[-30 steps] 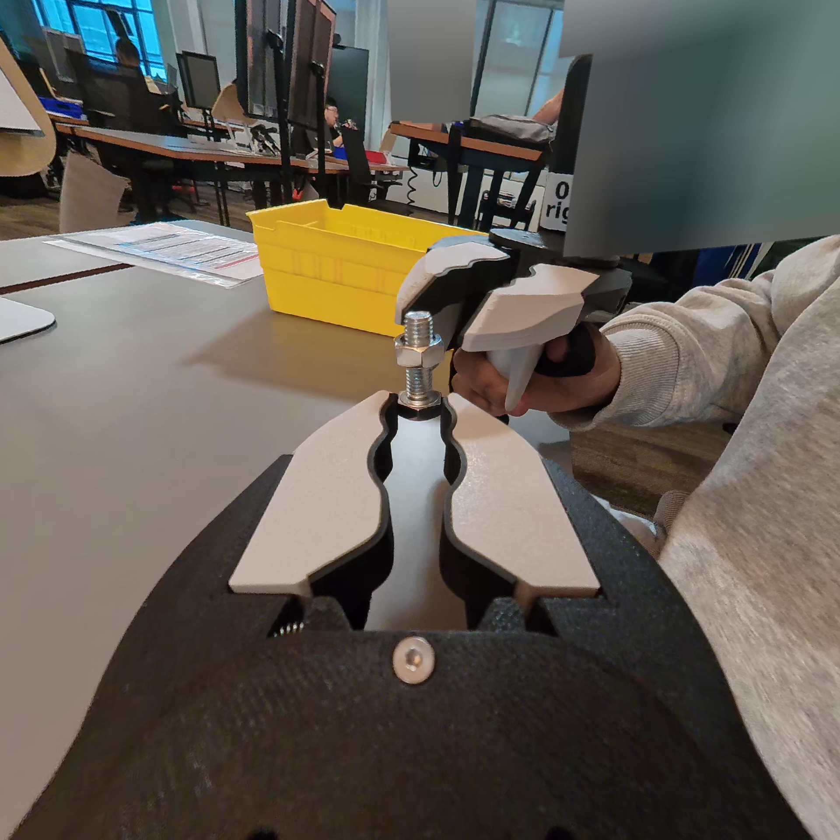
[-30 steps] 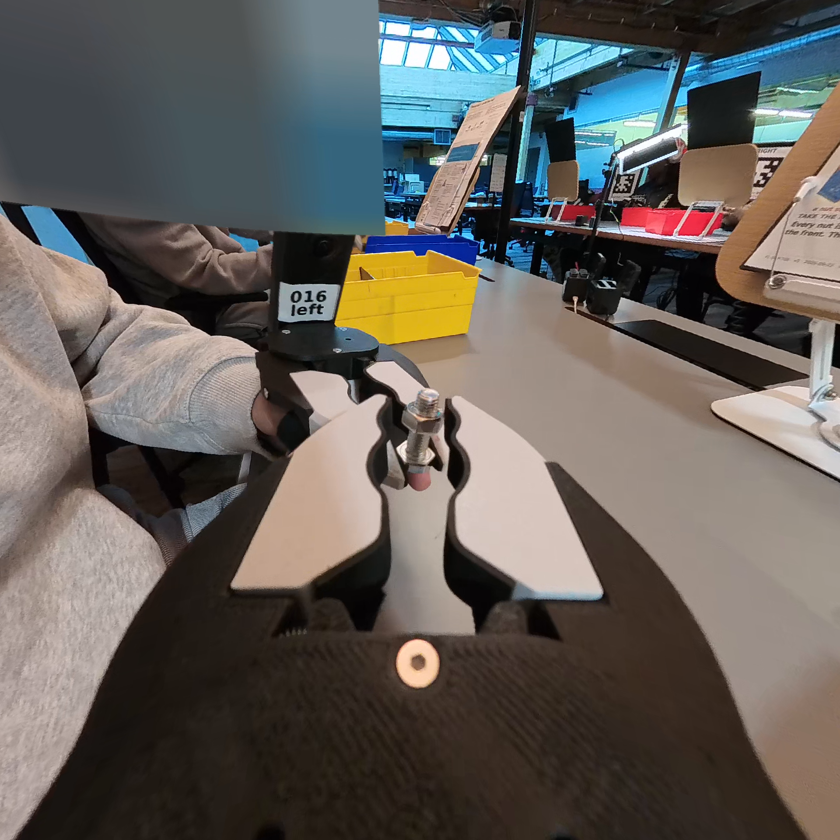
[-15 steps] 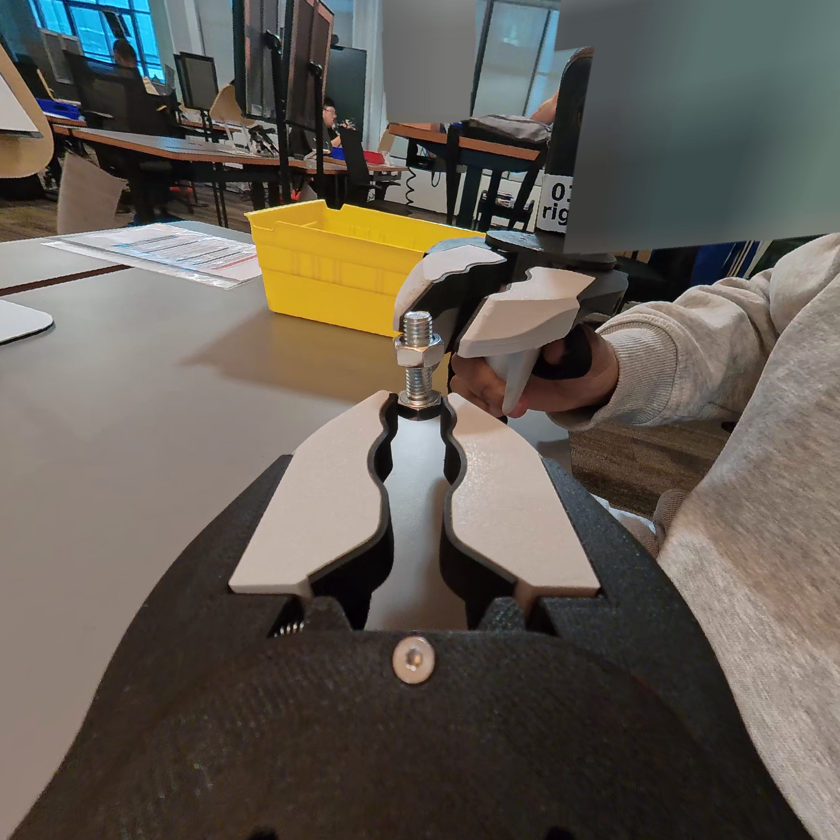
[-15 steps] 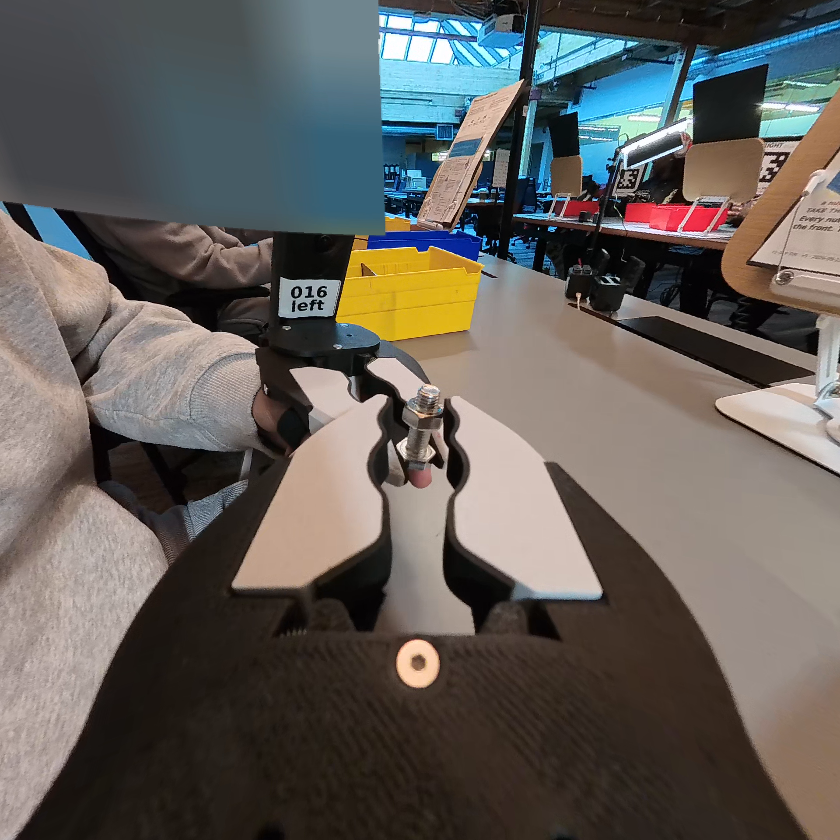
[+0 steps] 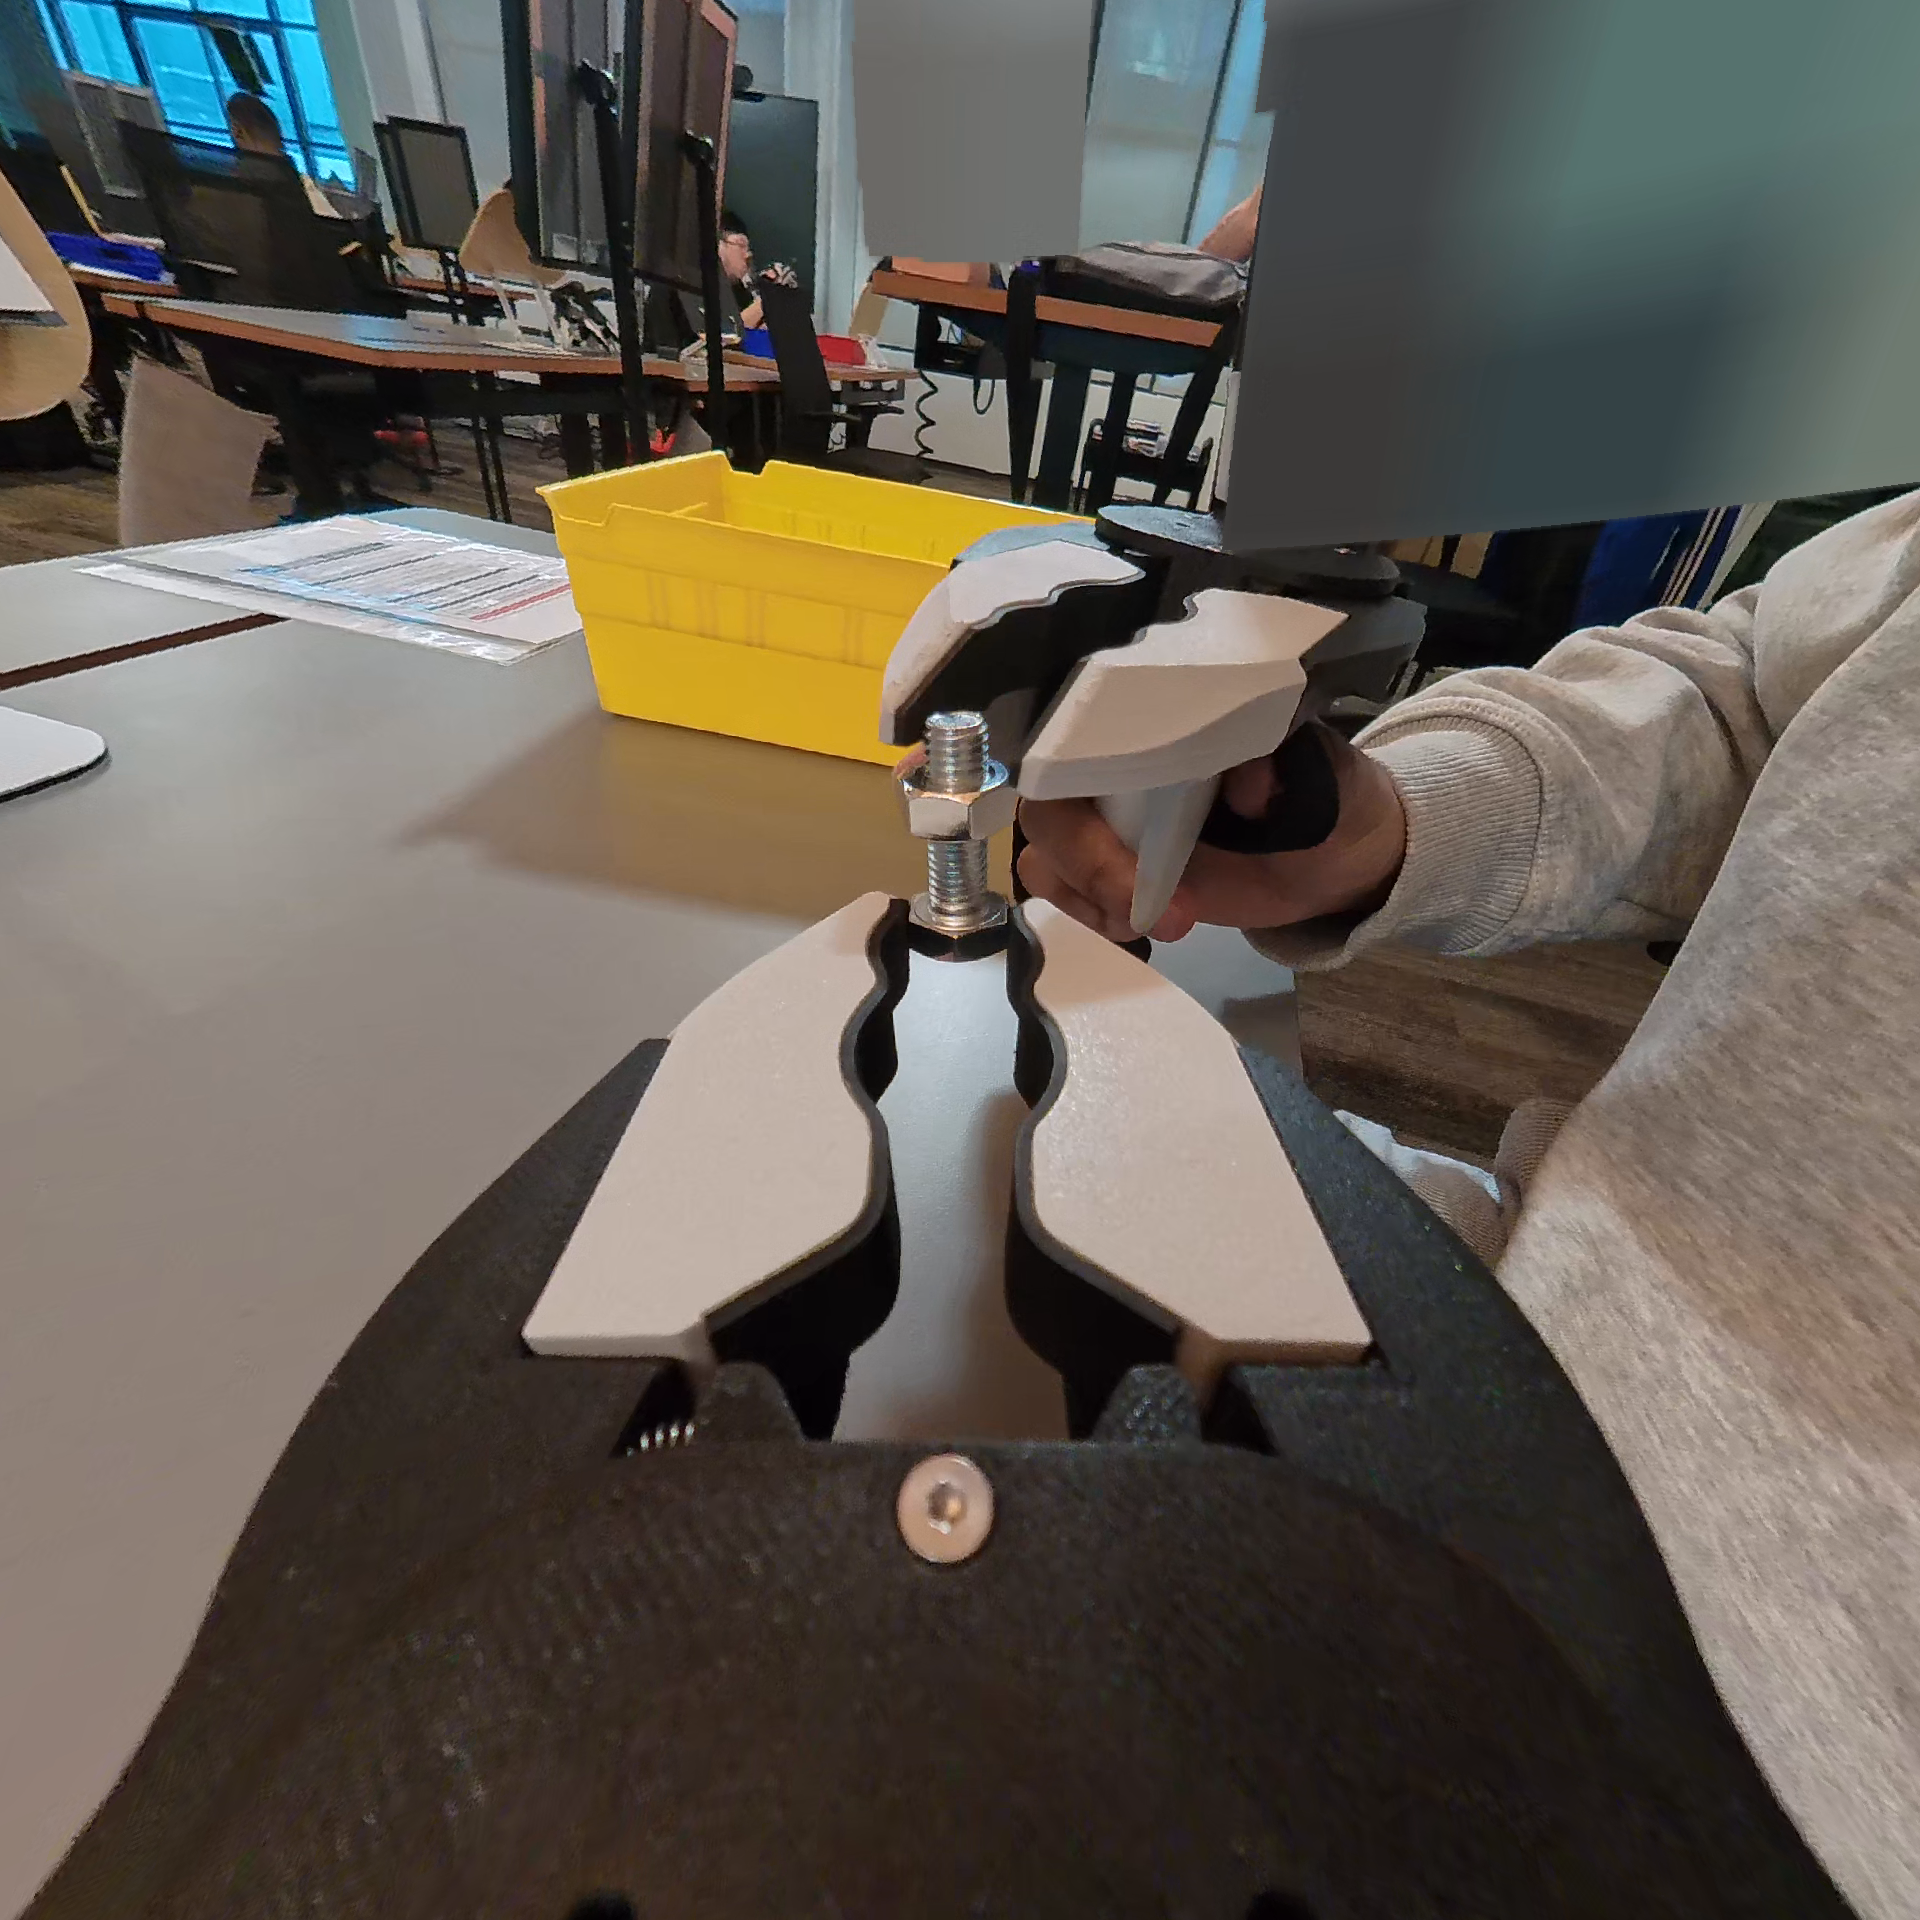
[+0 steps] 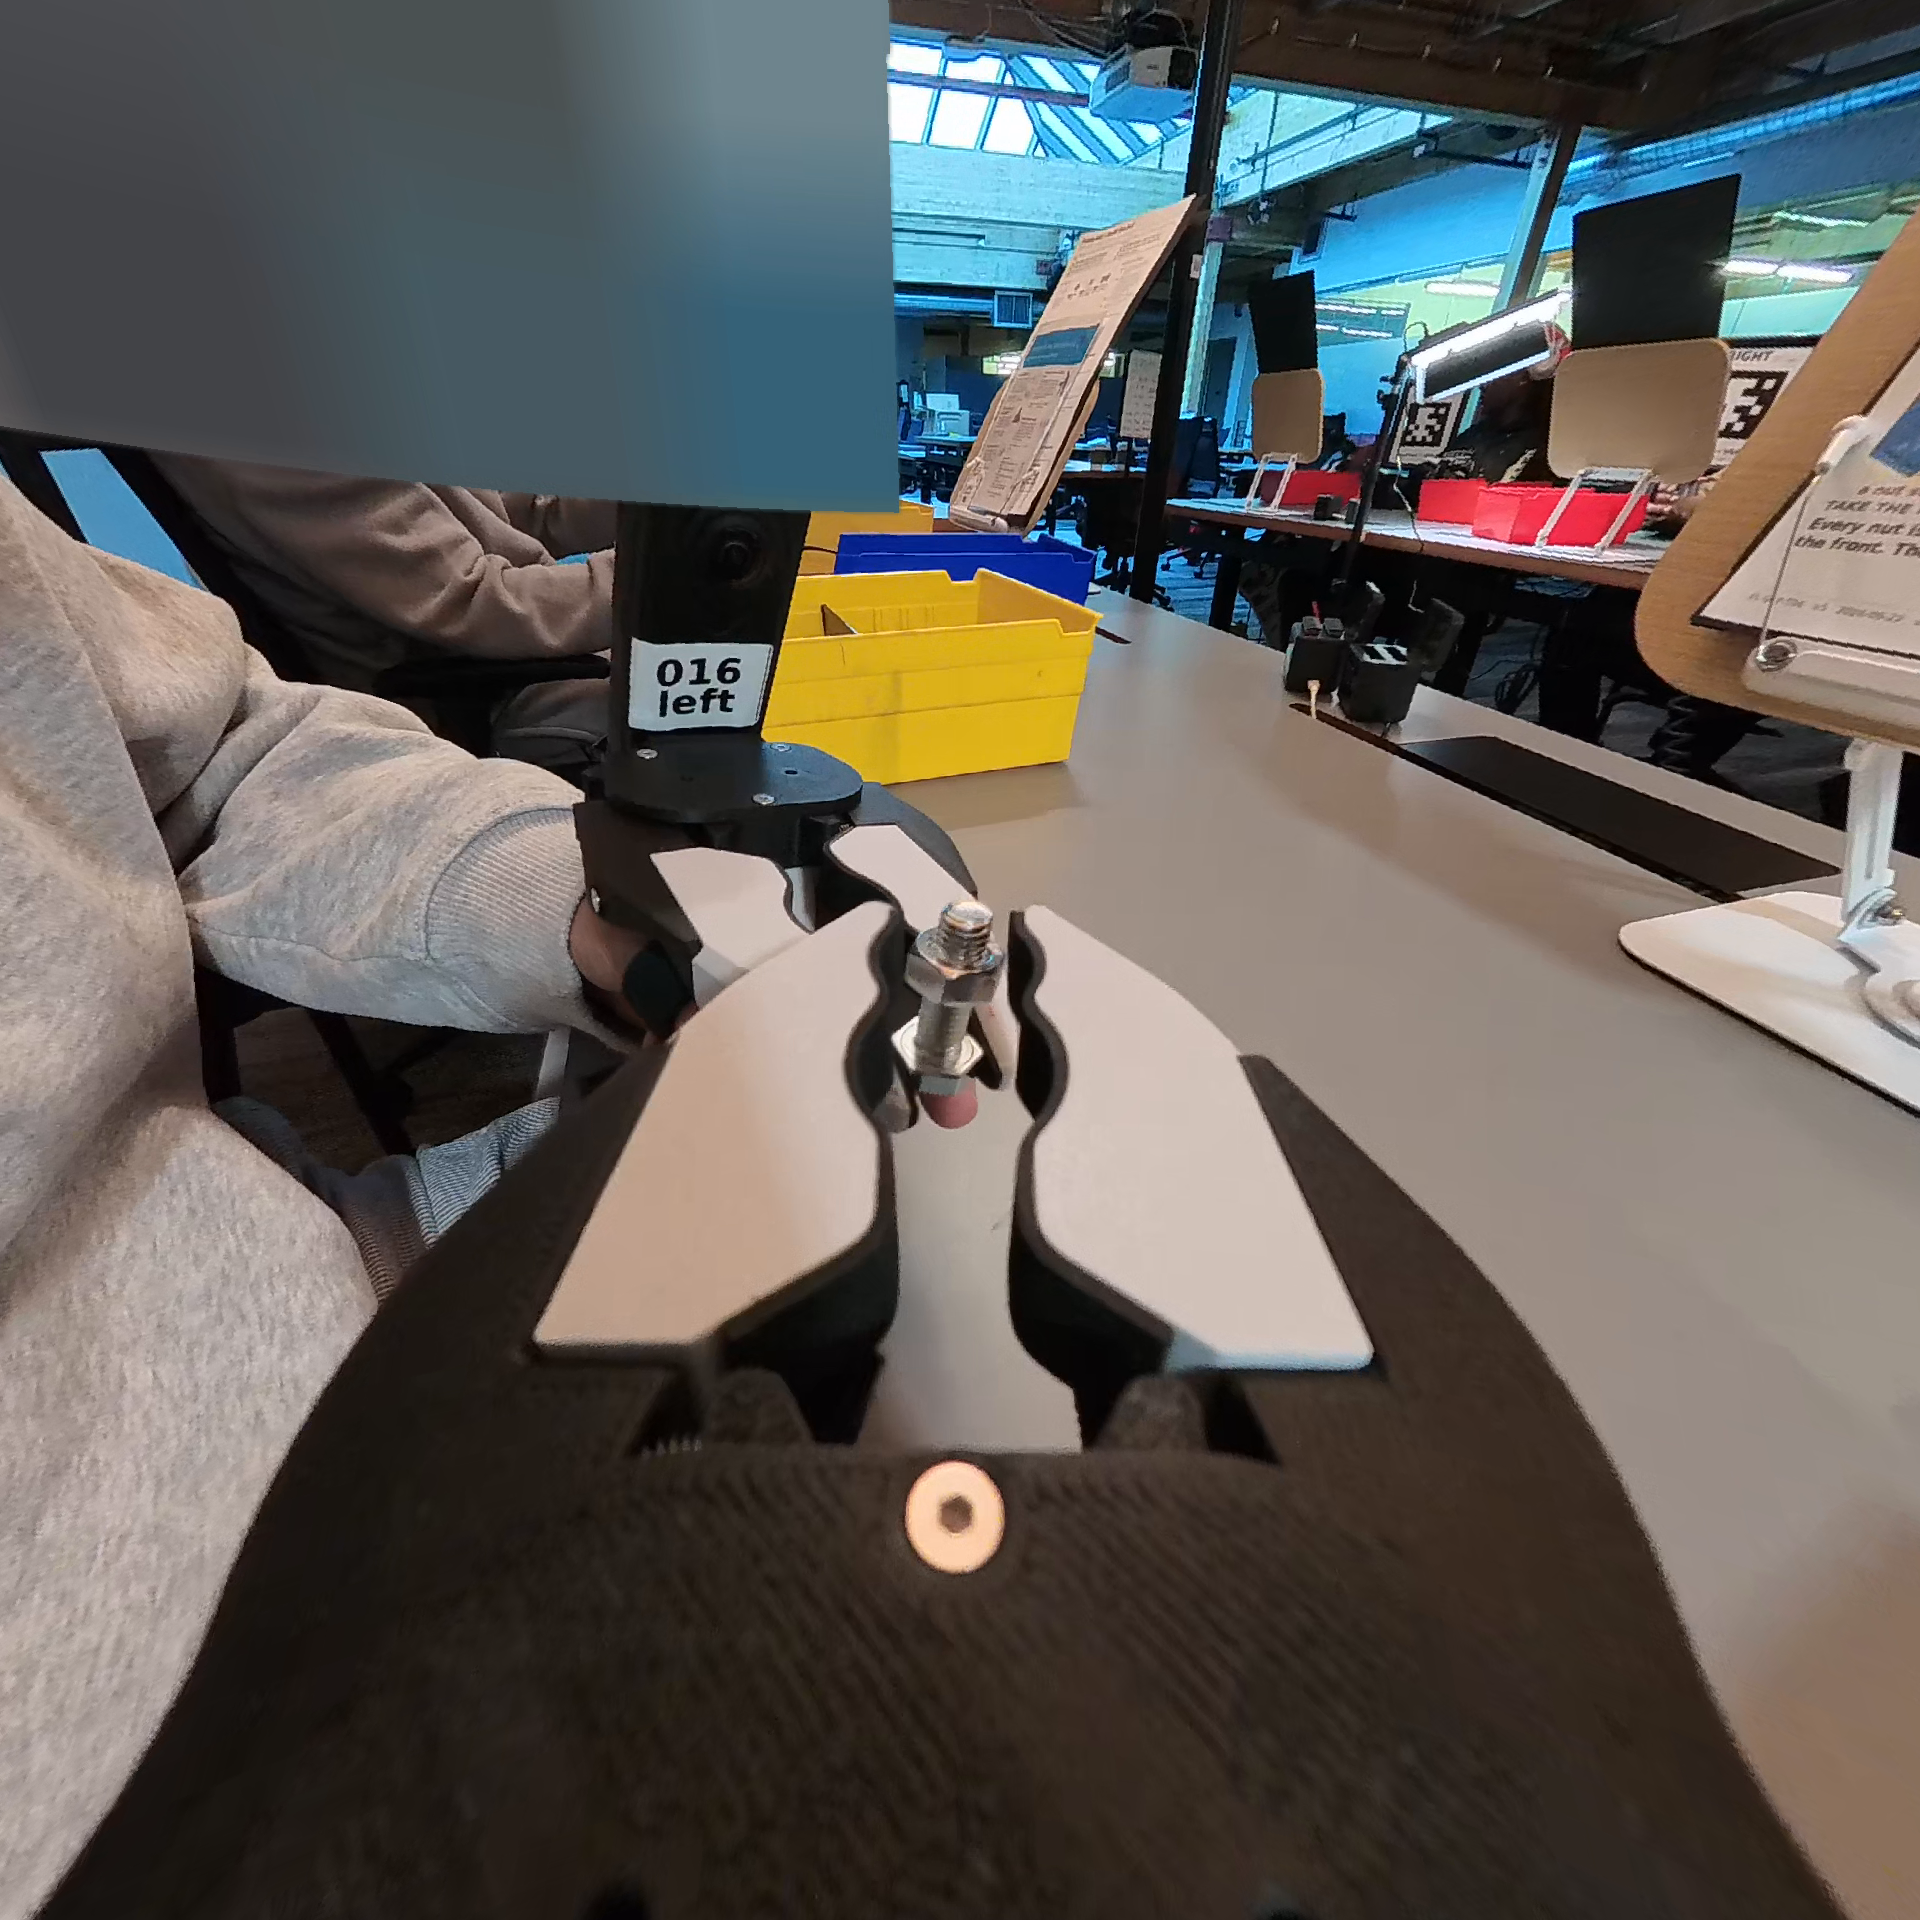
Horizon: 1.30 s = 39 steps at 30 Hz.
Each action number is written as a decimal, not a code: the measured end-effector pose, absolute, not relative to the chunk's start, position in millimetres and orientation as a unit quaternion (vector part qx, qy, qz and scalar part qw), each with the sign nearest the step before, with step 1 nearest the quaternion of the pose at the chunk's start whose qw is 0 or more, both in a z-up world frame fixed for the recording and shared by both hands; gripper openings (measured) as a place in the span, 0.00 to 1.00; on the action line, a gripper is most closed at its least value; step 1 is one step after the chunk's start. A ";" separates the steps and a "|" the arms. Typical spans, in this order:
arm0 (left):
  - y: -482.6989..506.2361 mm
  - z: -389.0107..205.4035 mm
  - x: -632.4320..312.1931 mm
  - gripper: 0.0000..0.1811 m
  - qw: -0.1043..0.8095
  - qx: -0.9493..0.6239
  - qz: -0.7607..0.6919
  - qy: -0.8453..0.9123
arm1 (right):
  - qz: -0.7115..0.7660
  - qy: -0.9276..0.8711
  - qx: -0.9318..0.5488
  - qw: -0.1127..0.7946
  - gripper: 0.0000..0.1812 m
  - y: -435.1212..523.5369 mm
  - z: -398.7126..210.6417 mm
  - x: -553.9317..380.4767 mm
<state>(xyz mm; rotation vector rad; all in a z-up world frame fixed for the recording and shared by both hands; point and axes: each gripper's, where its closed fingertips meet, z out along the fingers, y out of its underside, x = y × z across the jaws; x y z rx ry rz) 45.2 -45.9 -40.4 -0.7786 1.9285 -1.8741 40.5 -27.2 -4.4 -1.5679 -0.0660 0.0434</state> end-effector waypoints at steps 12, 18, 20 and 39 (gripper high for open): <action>-46.8 -40.4 44.1 0.10 0.171 -0.270 -0.660 0.680 | 0.010 -0.035 -0.709 0.704 0.06 -26.6 -4.7 40.4; -47.7 -40.6 43.4 0.10 0.172 -0.267 -0.658 0.683 | 0.026 -0.026 -0.716 0.697 0.05 -26.3 -5.3 41.1; -47.8 -40.5 43.3 0.10 0.172 -0.266 -0.658 0.683 | 0.030 -0.021 -0.718 0.695 0.05 -26.3 -5.3 41.9; -46.3 -42.2 46.9 0.13 0.136 -0.294 -0.668 0.670 | -0.343 0.230 -0.744 0.526 0.05 -253.7 85.5 244.5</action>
